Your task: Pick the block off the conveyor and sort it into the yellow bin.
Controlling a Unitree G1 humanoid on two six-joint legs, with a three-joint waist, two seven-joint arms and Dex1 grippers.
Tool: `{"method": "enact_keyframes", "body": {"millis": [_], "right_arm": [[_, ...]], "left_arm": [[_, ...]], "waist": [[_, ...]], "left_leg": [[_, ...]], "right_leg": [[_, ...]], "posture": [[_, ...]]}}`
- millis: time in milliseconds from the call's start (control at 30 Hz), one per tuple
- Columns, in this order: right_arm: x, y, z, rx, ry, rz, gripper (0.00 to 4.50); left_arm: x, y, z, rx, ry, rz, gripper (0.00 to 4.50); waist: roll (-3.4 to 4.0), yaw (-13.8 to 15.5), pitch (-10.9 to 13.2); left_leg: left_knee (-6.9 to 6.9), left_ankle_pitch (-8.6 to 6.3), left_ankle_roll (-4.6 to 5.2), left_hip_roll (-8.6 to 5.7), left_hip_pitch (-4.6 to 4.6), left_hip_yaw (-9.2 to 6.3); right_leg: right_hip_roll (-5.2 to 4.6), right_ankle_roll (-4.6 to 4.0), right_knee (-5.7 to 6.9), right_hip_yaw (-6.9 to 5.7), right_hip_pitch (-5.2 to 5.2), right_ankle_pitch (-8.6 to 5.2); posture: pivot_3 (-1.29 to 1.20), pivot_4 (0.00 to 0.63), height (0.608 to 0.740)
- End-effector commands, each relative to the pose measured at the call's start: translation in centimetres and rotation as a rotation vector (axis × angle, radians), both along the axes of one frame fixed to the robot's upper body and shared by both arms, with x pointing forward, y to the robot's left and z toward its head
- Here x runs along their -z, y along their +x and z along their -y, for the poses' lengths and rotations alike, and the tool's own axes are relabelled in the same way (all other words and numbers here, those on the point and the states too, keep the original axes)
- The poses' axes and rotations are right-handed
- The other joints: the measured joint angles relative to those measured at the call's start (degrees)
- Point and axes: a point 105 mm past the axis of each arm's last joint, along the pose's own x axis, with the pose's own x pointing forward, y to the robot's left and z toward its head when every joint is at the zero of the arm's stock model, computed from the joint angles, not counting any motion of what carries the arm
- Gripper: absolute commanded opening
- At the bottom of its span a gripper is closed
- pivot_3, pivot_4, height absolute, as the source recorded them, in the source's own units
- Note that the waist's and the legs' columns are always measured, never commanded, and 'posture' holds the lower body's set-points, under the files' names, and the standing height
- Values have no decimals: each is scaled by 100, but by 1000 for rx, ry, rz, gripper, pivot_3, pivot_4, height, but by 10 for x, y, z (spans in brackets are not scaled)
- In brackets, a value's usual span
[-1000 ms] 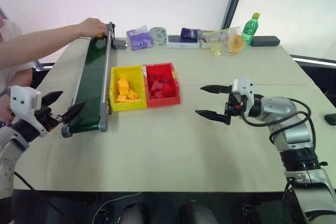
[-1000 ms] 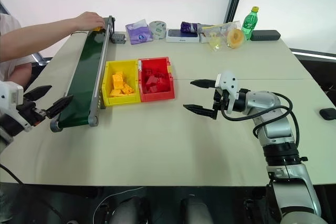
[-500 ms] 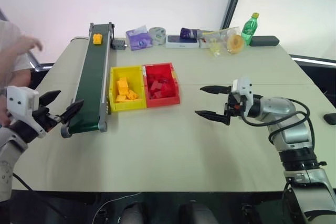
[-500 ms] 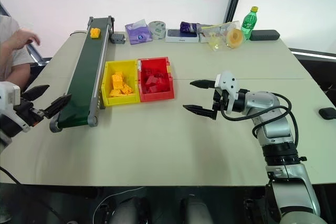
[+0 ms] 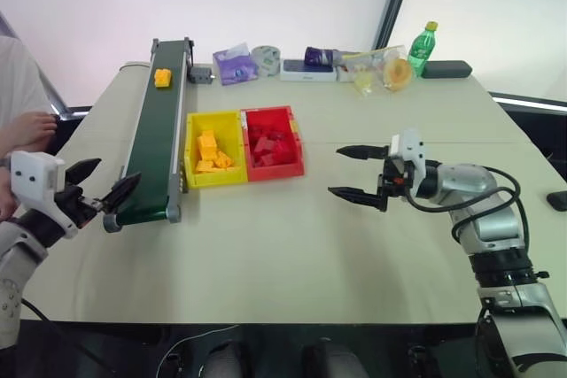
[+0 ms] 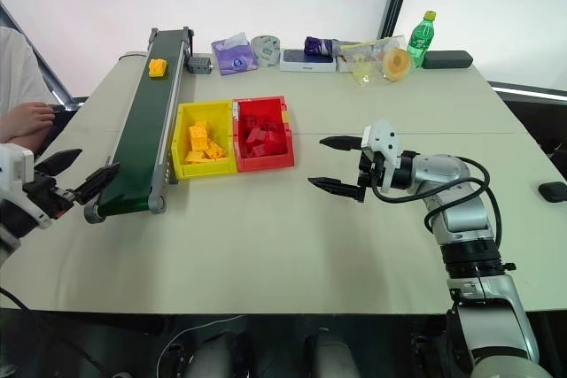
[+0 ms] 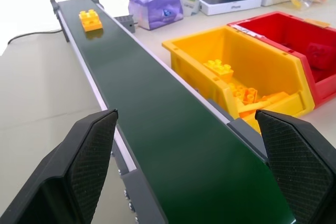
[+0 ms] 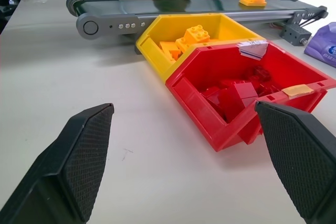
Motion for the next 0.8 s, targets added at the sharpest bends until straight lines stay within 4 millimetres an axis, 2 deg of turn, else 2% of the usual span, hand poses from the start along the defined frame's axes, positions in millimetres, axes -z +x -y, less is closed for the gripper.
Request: {"method": "enact_keyframes", "body": {"millis": [33, 400, 633, 800], "right_arm": [[-15, 0, -4, -20, 8, 61, 4500], [-15, -1, -5, -24, 9, 60, 4500], [-15, -2, -5, -24, 11, 59, 4500], [-14, -2, -5, -24, 10, 56, 4500]], "left_arm": [[-11, 2, 4, -21, 29, 48, 4431], [-13, 6, -4, -54, 2, 47, 4431], [-17, 6, -2, -45, -10, 66, 4431], [-23, 20, -8, -145, -59, 41, 4431]], "waist": [[0, 3, 0], [0, 9, 0], [0, 2, 0], [0, 22, 0]], "left_leg": [[0, 0, 0, 0, 0, 0], [0, 0, 0, 0, 0, 0], [0, 0, 0, 0, 0, 0], [0, 0, 0, -1, 0, -1]], "right_leg": [[0, 0, 0, 0, 0, 0], [0, 0, 0, 0, 0, 0], [1, 0, 0, 0, 0, 0], [1, 0, 0, 0, 1, 0]], "posture": [[0, 150, 740], [0, 150, 740], [0, 150, 740], [0, 150, 740]]}}
